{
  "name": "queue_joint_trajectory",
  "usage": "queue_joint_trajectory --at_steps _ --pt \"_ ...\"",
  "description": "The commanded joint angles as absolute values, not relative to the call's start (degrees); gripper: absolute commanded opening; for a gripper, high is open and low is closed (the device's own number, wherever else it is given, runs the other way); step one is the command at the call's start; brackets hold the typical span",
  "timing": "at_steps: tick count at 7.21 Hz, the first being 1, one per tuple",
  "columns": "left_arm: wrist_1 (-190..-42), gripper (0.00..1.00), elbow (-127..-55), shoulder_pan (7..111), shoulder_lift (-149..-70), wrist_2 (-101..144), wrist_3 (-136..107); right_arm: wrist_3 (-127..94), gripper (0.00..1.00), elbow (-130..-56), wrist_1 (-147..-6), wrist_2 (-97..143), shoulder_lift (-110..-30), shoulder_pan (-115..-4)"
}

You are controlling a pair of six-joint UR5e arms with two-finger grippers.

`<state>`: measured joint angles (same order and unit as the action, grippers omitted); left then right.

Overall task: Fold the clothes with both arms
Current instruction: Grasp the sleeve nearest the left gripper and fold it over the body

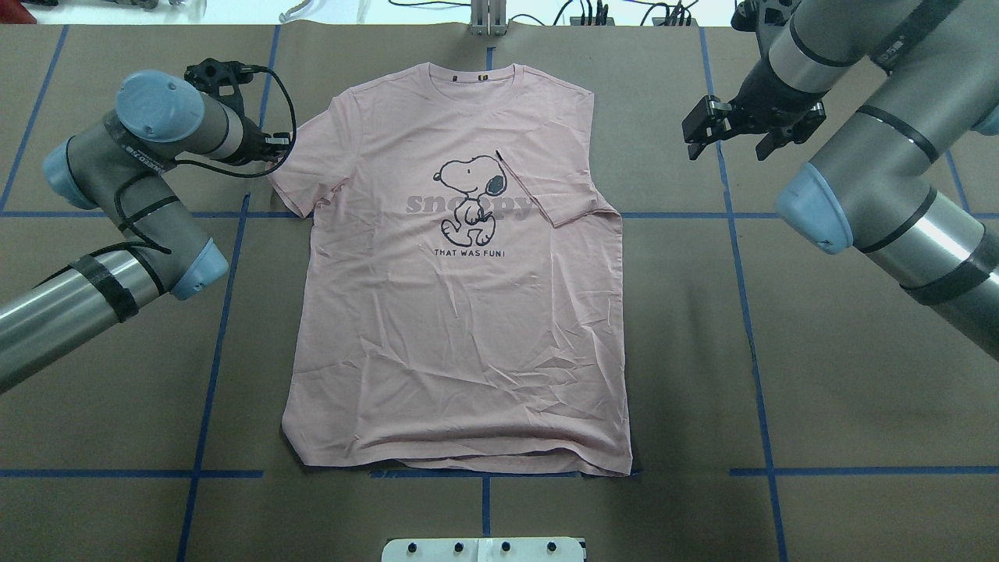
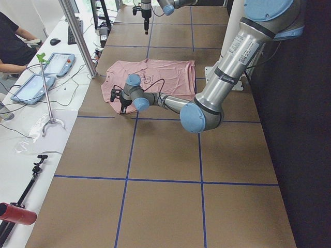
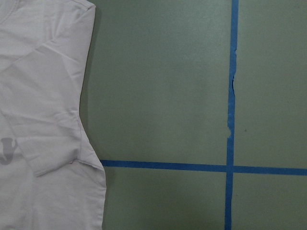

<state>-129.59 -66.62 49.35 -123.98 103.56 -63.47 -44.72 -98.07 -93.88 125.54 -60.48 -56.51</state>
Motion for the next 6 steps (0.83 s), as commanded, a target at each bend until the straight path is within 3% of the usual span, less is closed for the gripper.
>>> queue_joint_trajectory --at_steps 1,3,4,6 --pt "-121.4 0.0 -71.4 49.4 -128.3 105.5 -69.4 -44.5 1.0 -98.2 -93.7 125.4 -61.3 -56.5" --pt "-120.8 0.0 -68.0 45.8 -136.2 105.4 -80.6 -44.4 1.0 -98.2 -93.6 125.2 -61.7 -56.5" --pt "-121.4 0.0 -62.4 43.5 -141.0 105.0 -84.0 -44.3 1.0 -98.2 -93.6 125.2 -61.7 -56.5" --pt "-123.3 0.0 -59.7 42.1 -141.9 104.2 -85.3 -44.5 1.0 -98.2 -93.6 125.2 -61.7 -56.5"
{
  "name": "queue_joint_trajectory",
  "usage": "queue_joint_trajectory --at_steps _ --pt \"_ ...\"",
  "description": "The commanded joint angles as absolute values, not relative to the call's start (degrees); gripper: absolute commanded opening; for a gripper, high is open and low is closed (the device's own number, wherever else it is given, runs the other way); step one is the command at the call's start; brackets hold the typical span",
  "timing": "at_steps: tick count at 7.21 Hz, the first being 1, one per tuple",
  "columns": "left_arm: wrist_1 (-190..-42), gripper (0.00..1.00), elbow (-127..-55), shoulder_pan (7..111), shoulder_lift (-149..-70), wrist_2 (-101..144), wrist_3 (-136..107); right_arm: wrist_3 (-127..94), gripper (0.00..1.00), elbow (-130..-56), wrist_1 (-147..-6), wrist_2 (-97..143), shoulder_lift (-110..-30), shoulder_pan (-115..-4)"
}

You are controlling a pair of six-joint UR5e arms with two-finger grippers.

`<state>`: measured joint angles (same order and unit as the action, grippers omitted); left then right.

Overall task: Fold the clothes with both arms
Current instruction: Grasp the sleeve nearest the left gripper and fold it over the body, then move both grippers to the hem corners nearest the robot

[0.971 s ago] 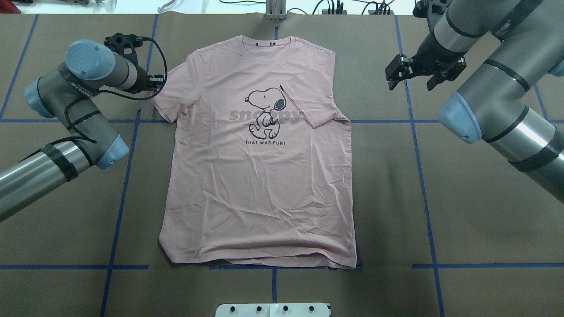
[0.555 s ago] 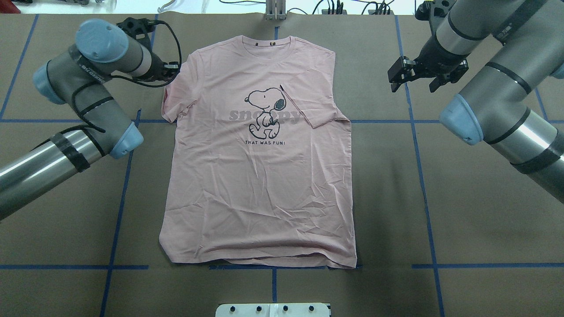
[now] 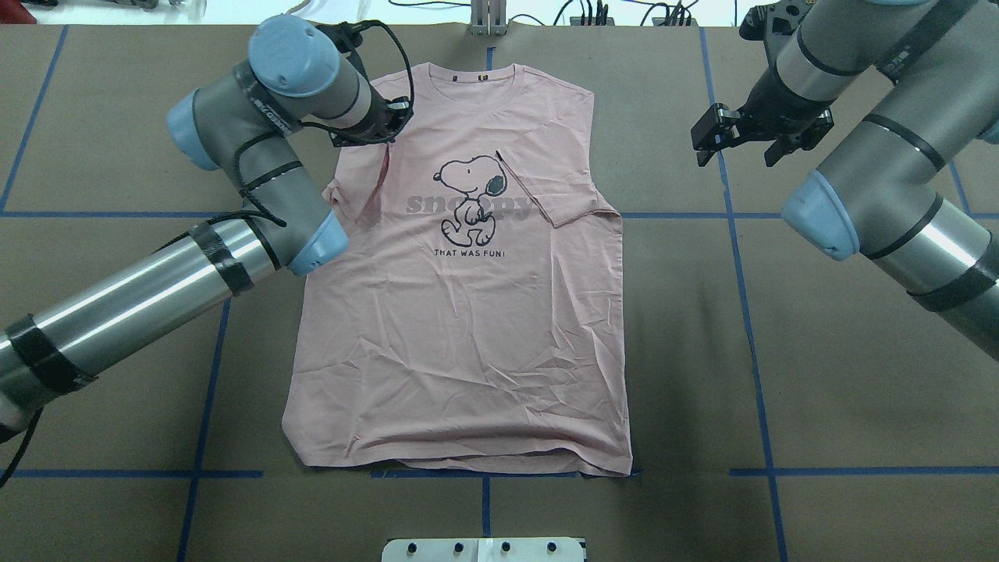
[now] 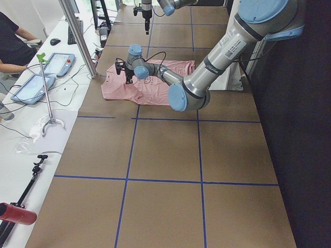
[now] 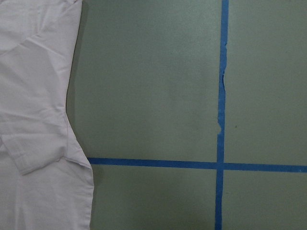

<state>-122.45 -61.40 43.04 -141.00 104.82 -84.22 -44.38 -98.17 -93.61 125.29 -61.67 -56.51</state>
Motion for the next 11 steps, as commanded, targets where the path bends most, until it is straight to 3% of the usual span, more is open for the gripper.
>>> queue_joint_trajectory --at_steps 1,2,4,6,8,9,11 --pt "-123.5 0.45 -59.4 42.1 -141.8 103.3 -84.8 -44.7 1.0 -98.3 -93.6 125.2 -61.7 -56.5" --pt "-124.9 0.99 -59.8 42.0 -141.6 103.3 -83.9 -44.9 1.0 -98.3 -93.6 125.2 -61.7 -56.3" --pt "-124.8 1.0 -63.6 42.0 -140.1 103.8 -83.7 -45.2 1.0 -98.6 -93.6 125.2 -62.0 -56.2" --pt "-123.8 1.0 -78.4 42.0 -129.7 109.8 -83.5 -50.8 1.0 -107.5 -93.5 125.1 -68.2 -52.7" --pt "-116.0 1.0 -93.4 42.1 -120.8 111.4 -77.8 -69.7 1.0 -115.8 -86.9 115.6 -74.2 -41.6" --pt "-108.9 1.0 -100.9 41.9 -117.7 111.3 -73.3 -77.9 1.0 -116.5 -80.7 109.4 -76.3 -34.6" --pt "-106.3 1.0 -111.3 41.7 -108.5 111.1 -70.2 -91.1 1.0 -121.4 -80.2 97.3 -79.4 -19.2"
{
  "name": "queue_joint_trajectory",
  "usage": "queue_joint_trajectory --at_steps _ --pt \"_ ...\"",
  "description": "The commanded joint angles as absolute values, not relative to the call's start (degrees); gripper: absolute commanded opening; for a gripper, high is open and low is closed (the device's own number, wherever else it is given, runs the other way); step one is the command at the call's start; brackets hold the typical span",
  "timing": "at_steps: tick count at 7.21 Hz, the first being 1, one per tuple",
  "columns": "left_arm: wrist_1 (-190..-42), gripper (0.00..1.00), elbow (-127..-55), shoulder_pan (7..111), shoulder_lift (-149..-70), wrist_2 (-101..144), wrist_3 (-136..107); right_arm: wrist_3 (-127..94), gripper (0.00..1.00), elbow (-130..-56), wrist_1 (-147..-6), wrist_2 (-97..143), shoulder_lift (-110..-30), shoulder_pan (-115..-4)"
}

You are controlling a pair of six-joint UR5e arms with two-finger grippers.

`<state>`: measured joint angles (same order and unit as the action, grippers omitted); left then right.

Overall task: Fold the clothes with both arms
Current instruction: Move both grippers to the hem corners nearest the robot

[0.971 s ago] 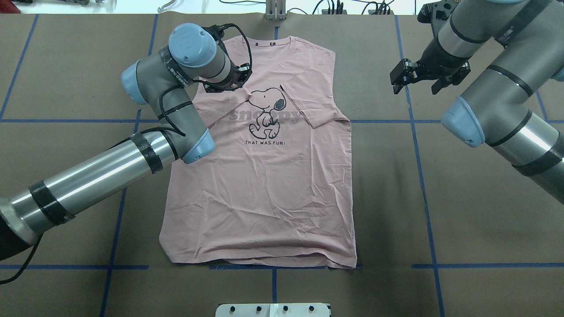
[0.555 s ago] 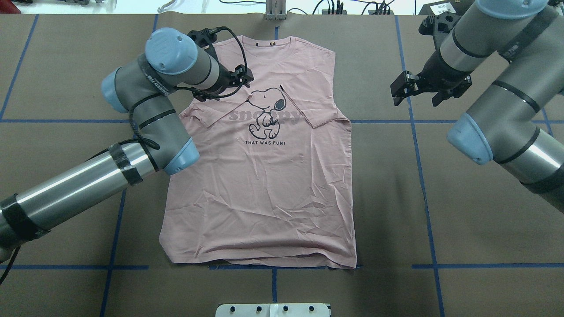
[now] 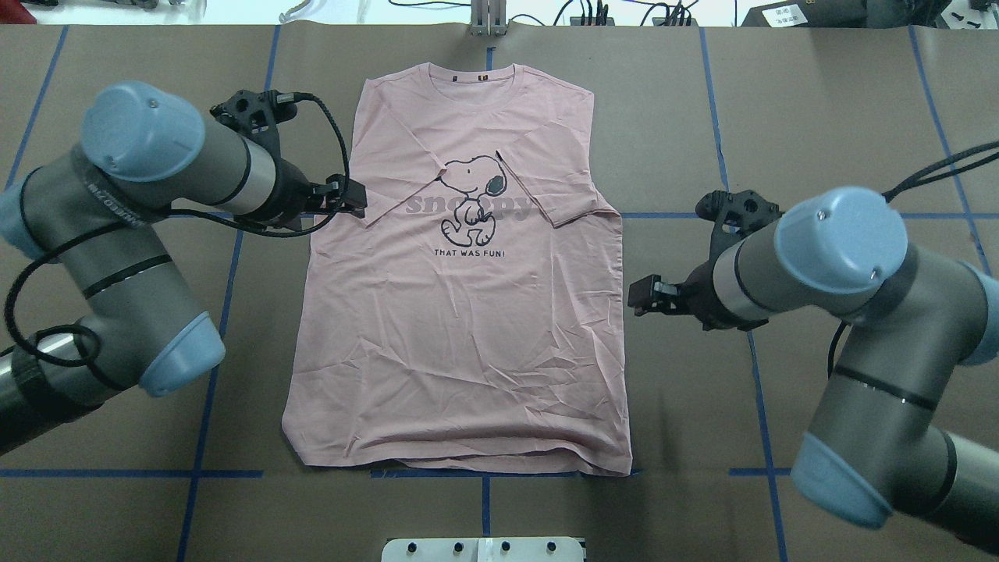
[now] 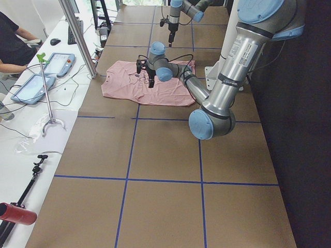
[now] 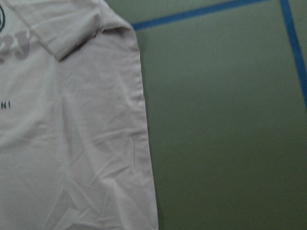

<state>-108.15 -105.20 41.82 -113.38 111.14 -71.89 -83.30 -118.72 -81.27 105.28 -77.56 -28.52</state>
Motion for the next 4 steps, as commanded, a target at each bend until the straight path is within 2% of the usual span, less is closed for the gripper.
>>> queue_joint_trajectory --at_steps 1,4 --pt "-106.3 1.0 -111.9 41.7 -108.1 111.2 -70.2 -95.9 1.0 -121.3 -80.2 90.9 -79.5 -12.5" --pt "-106.3 1.0 -111.9 41.7 -108.2 111.3 -70.2 -98.7 1.0 -116.7 -80.4 86.6 -79.4 -6.3"
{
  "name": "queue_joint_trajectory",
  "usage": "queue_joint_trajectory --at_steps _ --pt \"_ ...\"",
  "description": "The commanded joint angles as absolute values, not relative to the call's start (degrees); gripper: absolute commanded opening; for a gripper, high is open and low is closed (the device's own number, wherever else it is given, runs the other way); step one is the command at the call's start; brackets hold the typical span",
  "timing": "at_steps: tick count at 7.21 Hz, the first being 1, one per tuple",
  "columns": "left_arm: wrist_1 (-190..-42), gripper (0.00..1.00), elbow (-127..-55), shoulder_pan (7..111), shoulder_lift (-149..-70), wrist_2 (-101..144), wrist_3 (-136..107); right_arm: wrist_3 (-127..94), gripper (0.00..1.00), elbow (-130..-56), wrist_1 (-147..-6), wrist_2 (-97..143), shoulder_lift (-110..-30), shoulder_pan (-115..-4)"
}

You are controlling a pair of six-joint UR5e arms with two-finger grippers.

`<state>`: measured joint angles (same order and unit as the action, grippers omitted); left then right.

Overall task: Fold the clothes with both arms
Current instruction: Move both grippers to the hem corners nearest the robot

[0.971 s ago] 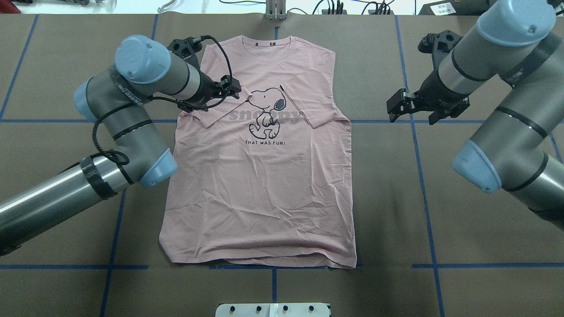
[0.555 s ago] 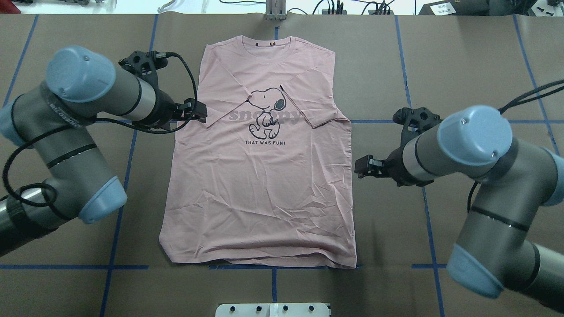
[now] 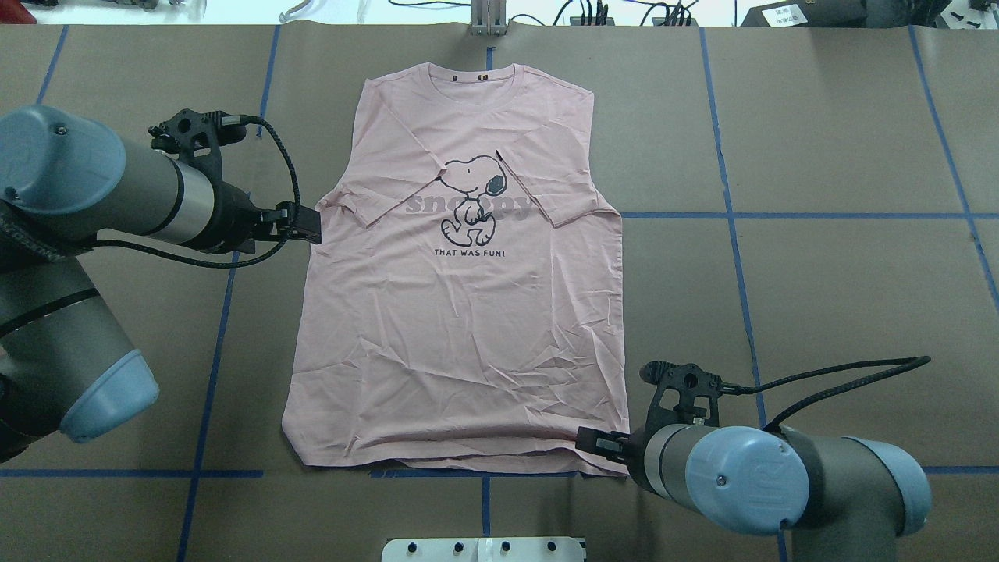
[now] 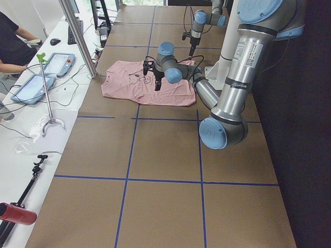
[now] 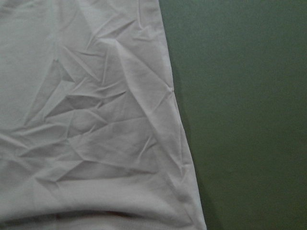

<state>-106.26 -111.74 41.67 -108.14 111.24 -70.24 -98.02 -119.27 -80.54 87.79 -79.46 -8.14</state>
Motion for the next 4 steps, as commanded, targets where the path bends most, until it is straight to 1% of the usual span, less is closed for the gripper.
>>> queue_joint_trajectory --at_steps 1,3,4 --pt "-106.2 1.0 -111.8 41.7 -108.1 111.3 -70.2 -98.6 1.0 -115.7 -80.2 87.0 -79.3 -6.2" --pt "-106.3 1.0 -111.8 41.7 -108.0 111.4 -70.2 -98.5 0.99 -115.7 -80.1 87.4 -78.5 -6.2" --pt "-106.3 1.0 -111.8 41.7 -108.0 111.4 -70.2 -98.5 0.93 -115.8 -80.1 87.4 -78.5 -6.2"
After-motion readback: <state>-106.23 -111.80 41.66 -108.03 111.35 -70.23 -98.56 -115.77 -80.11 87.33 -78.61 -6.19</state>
